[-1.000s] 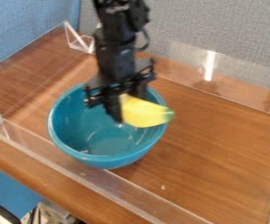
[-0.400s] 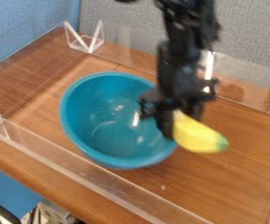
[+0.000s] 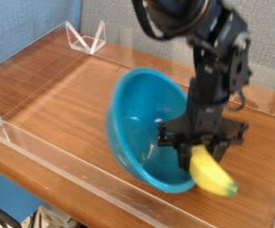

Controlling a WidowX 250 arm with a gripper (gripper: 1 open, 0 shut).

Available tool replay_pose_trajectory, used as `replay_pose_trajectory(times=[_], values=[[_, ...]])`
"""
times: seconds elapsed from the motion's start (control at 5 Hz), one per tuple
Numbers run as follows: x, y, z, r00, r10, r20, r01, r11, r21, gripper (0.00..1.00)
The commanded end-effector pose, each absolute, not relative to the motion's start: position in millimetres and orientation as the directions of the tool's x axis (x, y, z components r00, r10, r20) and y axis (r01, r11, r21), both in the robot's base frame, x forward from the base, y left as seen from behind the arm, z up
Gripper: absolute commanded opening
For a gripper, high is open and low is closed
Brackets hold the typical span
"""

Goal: Remove the yellow object from the blue bowl and put it on the table

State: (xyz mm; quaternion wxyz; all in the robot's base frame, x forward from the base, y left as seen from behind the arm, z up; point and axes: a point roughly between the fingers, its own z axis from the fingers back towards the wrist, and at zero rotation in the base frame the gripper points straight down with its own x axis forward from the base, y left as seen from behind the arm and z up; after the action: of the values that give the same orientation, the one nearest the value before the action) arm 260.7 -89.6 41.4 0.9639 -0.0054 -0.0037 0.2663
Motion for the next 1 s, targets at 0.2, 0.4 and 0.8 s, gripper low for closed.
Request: replay_pose_trajectory(times=[0.2,0.4,0.8], values=[[252,-72,93.2,0.898,0.440,0.027,-0.438,0.897,-0.062,0.00],[240,-81,86.4,0.929,0.369,0.033,-0.369,0.929,-0.023,0.00],[241,-107,46.1,0.957,0.288,0.031,-0.289,0.956,0.047,0.00]])
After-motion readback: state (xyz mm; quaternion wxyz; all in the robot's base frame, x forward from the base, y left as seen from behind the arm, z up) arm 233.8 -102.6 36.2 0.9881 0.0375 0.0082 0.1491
